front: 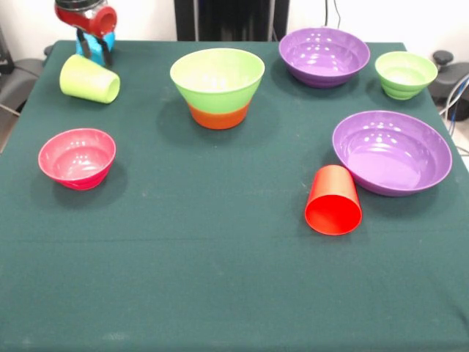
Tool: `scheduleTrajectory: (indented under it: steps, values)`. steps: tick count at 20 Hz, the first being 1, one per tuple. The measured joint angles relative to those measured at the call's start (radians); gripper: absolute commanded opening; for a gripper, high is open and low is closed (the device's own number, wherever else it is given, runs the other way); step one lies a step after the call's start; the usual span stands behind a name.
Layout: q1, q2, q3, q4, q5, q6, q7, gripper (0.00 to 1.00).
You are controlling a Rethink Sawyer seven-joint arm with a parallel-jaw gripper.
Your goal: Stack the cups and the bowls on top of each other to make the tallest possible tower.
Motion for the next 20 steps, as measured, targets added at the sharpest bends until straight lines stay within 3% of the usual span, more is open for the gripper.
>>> scheduleTrajectory:
  steps: [9, 20]
  values:
    - [-0.072, -0.028, 0.0, 0.0, 0.0, 0.011, 0.0, 1.0]
    - [-0.072, -0.015, 0.0, 0.0, 0.0, 0.011, 0.0, 1.0]
